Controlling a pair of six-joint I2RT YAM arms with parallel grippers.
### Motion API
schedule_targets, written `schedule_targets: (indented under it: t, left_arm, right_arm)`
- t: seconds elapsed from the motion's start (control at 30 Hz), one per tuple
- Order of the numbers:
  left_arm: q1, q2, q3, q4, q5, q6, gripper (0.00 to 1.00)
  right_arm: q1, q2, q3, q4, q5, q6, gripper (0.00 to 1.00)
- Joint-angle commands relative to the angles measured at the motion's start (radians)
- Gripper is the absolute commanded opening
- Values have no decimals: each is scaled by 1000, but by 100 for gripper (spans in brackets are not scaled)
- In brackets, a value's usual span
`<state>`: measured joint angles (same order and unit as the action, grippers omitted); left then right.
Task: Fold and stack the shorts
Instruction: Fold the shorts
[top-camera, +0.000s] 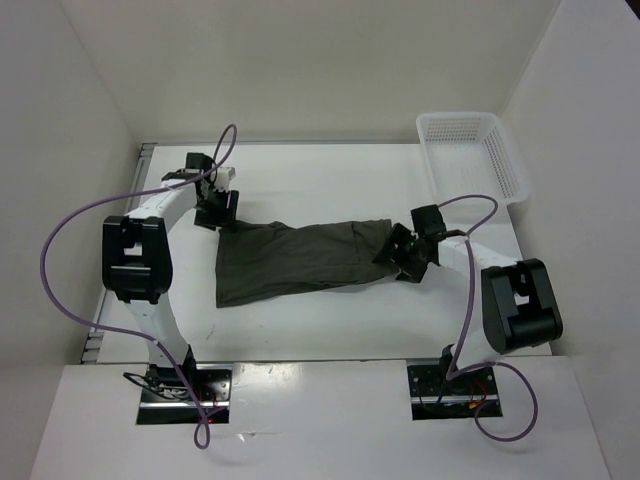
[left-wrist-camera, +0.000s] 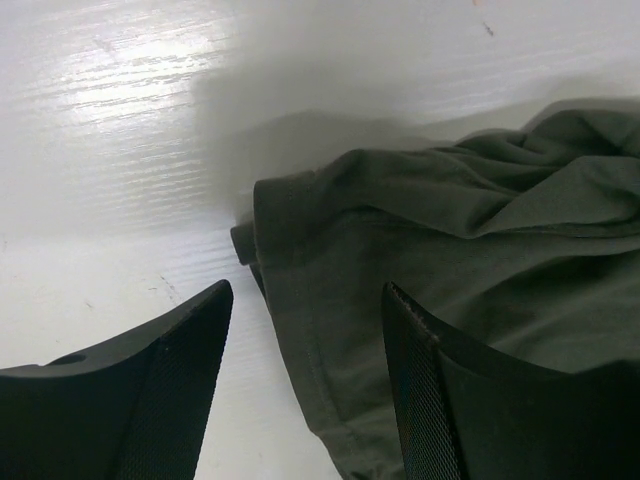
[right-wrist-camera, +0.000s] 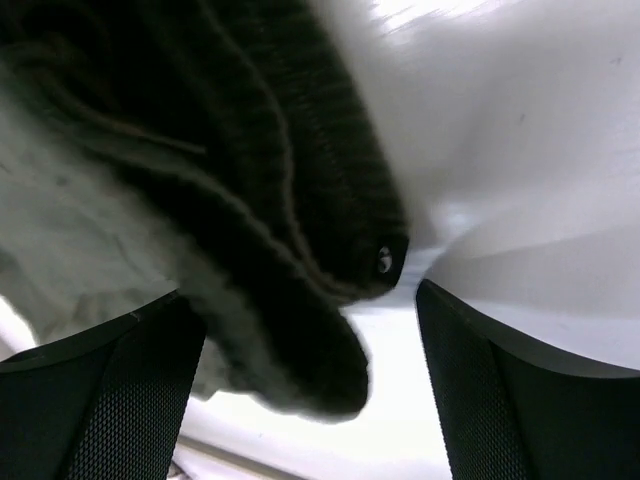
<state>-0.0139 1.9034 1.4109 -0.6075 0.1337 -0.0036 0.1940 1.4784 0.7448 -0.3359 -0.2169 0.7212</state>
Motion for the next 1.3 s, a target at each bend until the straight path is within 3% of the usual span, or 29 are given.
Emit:
schedule_targets:
  t: [0.0, 0.23, 0.3, 0.4, 0.53, 0.57, 0.63, 0.67, 0.87, 0.9, 0.93, 0.97, 1.07, 1.17, 1.27]
  left_arm:
    - [-4, 20, -4, -3, 4, 4, 69]
    - [-4, 69, -33, -3, 4, 4, 69]
    - [-4, 81, -33, -3, 4, 4, 68]
    - [-4, 101, -33, -3, 4, 4, 63]
    - [-4, 134, -12, -3, 4, 4, 41]
    - [-4, 134, 3, -12, -8, 4, 31]
    - [8, 158, 38, -12, -20, 4, 17]
    - [24, 158, 54, -12, -29, 4, 15]
    - [58, 180, 152, -46, -10, 4, 18]
    - [49, 180, 167, -46, 21, 4, 22]
    - [26, 180, 168, -61, 36, 4, 40]
    - [11, 180, 168, -61, 49, 4, 48]
    - [-52, 114, 140, -61, 58, 4, 60]
    - [-74, 34, 111, -61, 58, 4, 61]
    - [-95, -161, 56, -61, 58, 4, 61]
  right_arm:
    - [7, 51, 45, 46, 60, 21, 87]
    - [7, 37, -2, 125, 108, 53, 87]
    - [7, 57, -4, 140, 108, 70, 83]
    - [7, 129, 39, 118, 84, 57, 64]
    - [-2, 140, 50, 100, 70, 35, 32]
    - [-17, 128, 41, 100, 70, 26, 17]
    - [-62, 82, 30, 69, 70, 17, 1]
    - [-80, 65, 21, 57, 70, 1, 0]
    - [-157, -49, 11, 26, 50, -49, 0]
    - [-157, -58, 22, 41, 31, -49, 0]
    - [-157, -58, 36, 41, 10, -58, 0]
    - [-157, -58, 47, 41, -24, -58, 0]
    - [-157, -35, 86, 41, -42, -68, 0]
    - [-157, -17, 99, 32, -53, -78, 1]
    - [-157, -17, 99, 32, -53, -88, 1]
